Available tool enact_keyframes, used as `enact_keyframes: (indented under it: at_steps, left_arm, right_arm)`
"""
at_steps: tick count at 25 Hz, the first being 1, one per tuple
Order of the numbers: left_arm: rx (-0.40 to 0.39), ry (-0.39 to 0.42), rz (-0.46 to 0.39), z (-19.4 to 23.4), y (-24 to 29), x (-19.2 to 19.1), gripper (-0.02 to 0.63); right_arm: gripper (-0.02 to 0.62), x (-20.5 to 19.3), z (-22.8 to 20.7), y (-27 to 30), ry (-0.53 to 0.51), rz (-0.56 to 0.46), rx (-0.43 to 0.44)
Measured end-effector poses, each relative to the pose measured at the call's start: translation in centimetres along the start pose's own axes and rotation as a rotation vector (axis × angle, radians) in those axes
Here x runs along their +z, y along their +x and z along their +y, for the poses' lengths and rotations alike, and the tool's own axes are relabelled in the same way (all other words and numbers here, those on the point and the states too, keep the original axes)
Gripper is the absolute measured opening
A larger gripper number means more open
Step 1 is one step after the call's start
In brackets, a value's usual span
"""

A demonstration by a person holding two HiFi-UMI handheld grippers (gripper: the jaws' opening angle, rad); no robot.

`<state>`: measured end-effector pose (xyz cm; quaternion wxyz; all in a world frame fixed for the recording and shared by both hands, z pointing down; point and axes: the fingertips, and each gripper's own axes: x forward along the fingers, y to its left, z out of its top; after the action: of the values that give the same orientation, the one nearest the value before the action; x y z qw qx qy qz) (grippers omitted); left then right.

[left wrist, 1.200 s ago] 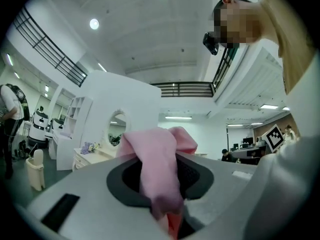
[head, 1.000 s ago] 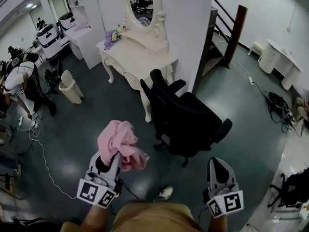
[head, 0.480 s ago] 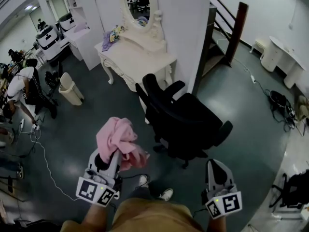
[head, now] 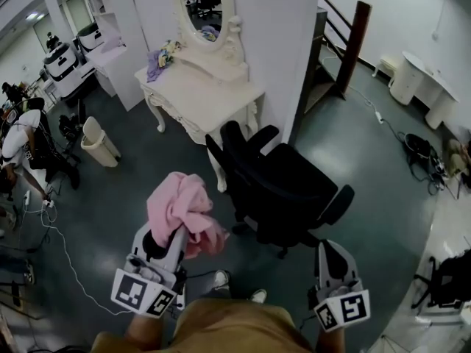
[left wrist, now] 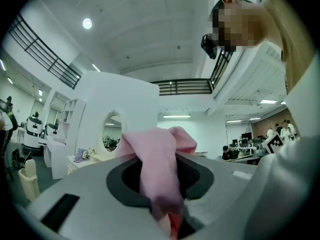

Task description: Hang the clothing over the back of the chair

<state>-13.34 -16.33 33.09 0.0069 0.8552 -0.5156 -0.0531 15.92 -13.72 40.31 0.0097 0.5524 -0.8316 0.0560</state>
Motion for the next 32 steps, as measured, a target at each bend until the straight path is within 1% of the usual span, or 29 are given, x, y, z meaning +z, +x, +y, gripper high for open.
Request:
enact_keyframes:
  at_steps: [3,7,15,22,28,32]
  left_arm:
    - [-0.023,0.005,0.007,0.5,1.1,1.2,0.101]
    - [-0.052,0.016,-0.007,0.9,2.6,2.5,0.103]
    - [-0.095,0.019,-0.018,1.3,6.0,3.8,0.104]
    - [-0.147,0.063,-0.040,-0.2,9.2,6.7,0.106]
    - [-0.195,0.079,-0.042,-2.5,12.1,8.2,0.107]
    - [-0.221,0.113,-0.041,-4.1,13.9,9.1,0.109]
  right_arm:
    - [0.005,0.3,0.1,0.8,0.006,-0.005,-0.014]
    - [0.003,0.1,0.1,1.4,0.012,-0.006,-0.022]
    - [0.005,0.9,0.2,1.8,0.014,-0.028,-0.019]
    - [0.005,0.9,-0.1,0.5,0.014,-0.034,-0.019]
    - [0.005,1.1,-1.1,-1.3,0.015,-0.048,-0.031]
    - [0.003,1.5,-1.9,-2.4,0.011,-0.054,-0.040]
